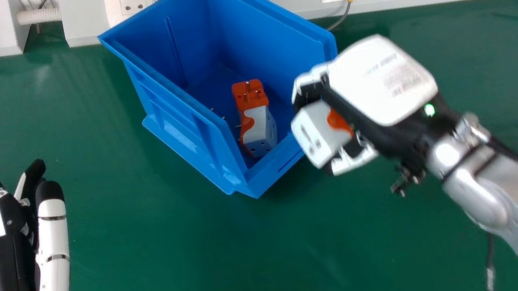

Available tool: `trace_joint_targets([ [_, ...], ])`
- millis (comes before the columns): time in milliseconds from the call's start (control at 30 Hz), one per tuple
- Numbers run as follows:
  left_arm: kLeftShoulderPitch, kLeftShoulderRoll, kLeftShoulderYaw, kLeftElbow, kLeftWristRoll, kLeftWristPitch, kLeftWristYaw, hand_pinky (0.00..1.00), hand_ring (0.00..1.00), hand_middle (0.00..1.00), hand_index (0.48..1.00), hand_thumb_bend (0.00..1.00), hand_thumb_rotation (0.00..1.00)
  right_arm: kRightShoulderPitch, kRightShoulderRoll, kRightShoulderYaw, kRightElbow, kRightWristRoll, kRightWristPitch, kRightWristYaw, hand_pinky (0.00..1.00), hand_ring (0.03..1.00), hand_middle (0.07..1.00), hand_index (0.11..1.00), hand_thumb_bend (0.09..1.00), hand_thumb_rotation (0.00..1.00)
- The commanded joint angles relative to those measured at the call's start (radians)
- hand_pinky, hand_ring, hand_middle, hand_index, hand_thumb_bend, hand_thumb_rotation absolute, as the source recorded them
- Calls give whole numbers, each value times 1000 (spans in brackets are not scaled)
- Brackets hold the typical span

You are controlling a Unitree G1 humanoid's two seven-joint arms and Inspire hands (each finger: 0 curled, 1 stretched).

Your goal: Pick all objects and put in blue box

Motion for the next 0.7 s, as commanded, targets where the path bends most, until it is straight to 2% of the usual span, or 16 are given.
trace_joint_targets([
  [0, -1, 12, 6, -5, 8, -25, 1, 878, 920, 921, 912, 369, 925, -106, 44, 18, 67, -2, 14, -51, 149, 212, 306, 476, 481, 152],
  [133, 3, 10, 3, -5, 11, -29, 1, 874, 919, 921, 913, 376, 935, -228, 117, 56, 190, 3, 47, -52, 149, 217, 304, 472, 482, 152],
  [200, 7, 8, 1, -6, 4, -31, -1, 876, 919, 921, 912, 373, 937, -290, 157, 72, 254, 11, 70, -43, 151, 219, 307, 472, 482, 152],
  [267, 12, 6, -1, -9, 3, -32, -1, 890, 923, 923, 914, 356, 947, -337, 186, 84, 305, 18, 85, -42, 148, 214, 303, 473, 483, 150],
  [300, 18, 3, -2, -14, 6, -29, 0, 895, 924, 924, 914, 358, 947, -371, 203, 94, 340, 17, 99, -33, 153, 222, 315, 475, 484, 148],
  [367, 29, -2, -5, -23, 10, -26, 3, 896, 926, 924, 914, 364, 947, -426, 231, 108, 402, 21, 122, -20, 201, 296, 391, 483, 485, 145],
  [500, 41, 1, -4, -24, 14, -34, 3, 890, 926, 923, 913, 373, 951, -516, 275, 139, 521, 17, 148, -45, 221, 331, 431, 486, 487, 141],
  [600, 60, -1, -2, -35, 1, -31, -2, 931, 944, 937, 924, 347, 963, -581, 304, 164, 616, 10, 162, -84, 193, 294, 400, 482, 488, 141],
  [667, 69, -2, 3, -34, -19, -44, -8, 949, 953, 945, 928, 315, 966, -619, 320, 174, 664, 18, 180, -70, 208, 321, 425, 482, 486, 144],
])
